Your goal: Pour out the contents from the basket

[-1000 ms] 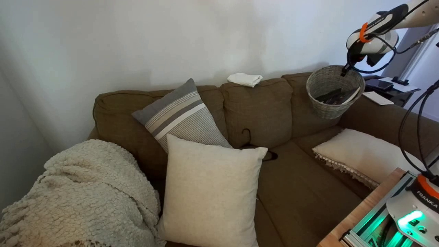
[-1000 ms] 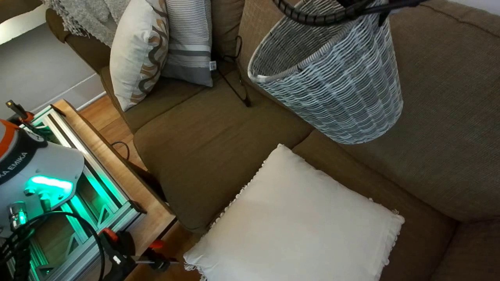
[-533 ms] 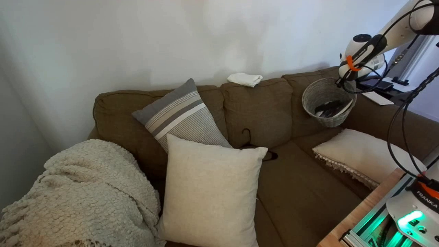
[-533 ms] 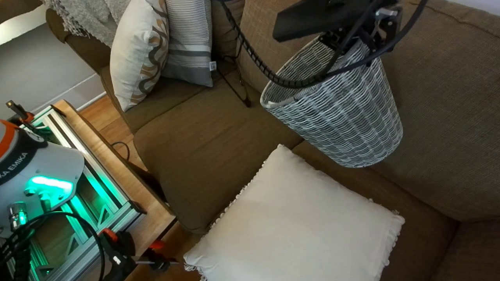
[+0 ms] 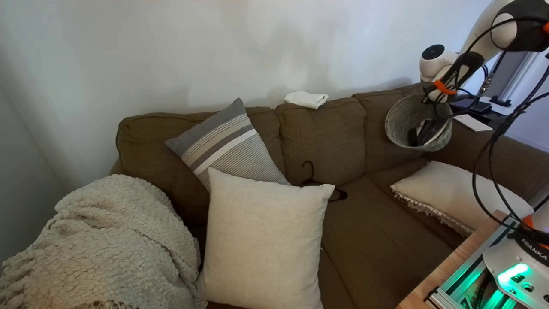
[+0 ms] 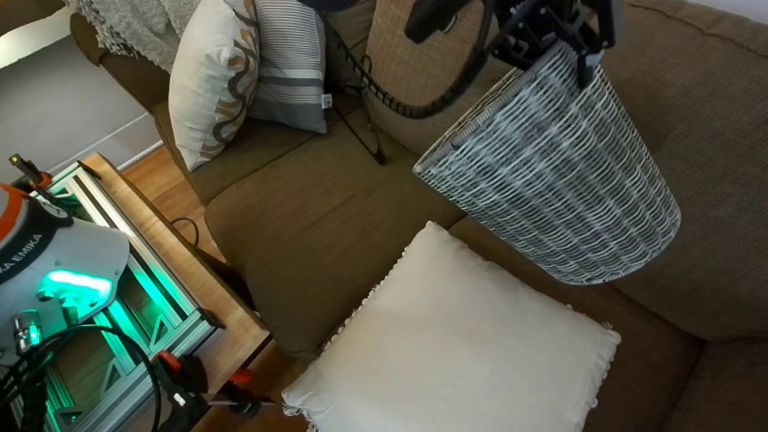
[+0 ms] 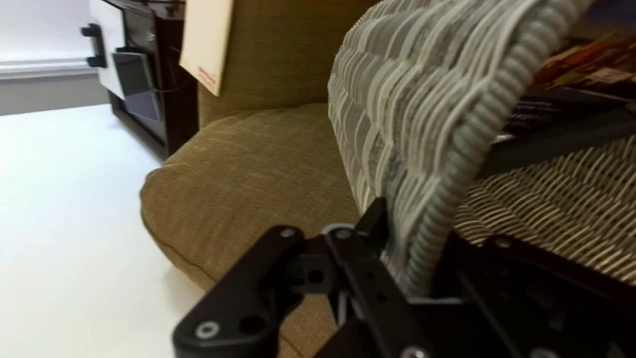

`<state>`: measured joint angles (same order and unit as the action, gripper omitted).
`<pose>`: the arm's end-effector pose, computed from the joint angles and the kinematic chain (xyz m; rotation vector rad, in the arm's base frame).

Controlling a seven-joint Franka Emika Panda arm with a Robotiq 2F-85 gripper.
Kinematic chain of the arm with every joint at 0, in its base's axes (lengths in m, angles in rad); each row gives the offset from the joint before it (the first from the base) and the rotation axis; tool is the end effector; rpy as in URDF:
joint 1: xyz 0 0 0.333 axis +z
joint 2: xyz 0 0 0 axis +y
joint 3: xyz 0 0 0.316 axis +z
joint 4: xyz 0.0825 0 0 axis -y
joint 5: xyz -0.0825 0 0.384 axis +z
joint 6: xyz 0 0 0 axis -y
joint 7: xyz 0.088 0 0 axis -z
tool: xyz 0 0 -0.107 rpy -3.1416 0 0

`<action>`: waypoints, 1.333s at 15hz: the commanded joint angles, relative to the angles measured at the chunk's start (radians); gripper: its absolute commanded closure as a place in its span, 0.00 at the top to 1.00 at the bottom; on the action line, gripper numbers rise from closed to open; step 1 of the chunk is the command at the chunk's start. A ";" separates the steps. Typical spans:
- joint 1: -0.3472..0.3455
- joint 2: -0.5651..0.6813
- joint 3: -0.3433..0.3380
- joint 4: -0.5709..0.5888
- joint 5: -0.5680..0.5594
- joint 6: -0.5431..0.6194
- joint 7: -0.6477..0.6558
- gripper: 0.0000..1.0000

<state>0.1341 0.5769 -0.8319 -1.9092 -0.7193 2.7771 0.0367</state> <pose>0.5521 -0.3586 0.3112 2.3018 0.1052 0.0833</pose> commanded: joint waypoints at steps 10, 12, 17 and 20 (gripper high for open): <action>0.208 -0.124 0.224 0.091 -0.653 -0.899 0.441 0.03; 0.165 -0.117 0.310 0.100 -0.716 -1.017 0.438 0.03; 0.029 -0.088 0.537 0.103 -0.854 -1.274 0.411 0.03; -0.006 -0.048 0.621 0.105 -0.892 -1.400 0.401 0.03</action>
<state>0.1643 0.5043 -0.2800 -1.8181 -1.5235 1.5208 0.4775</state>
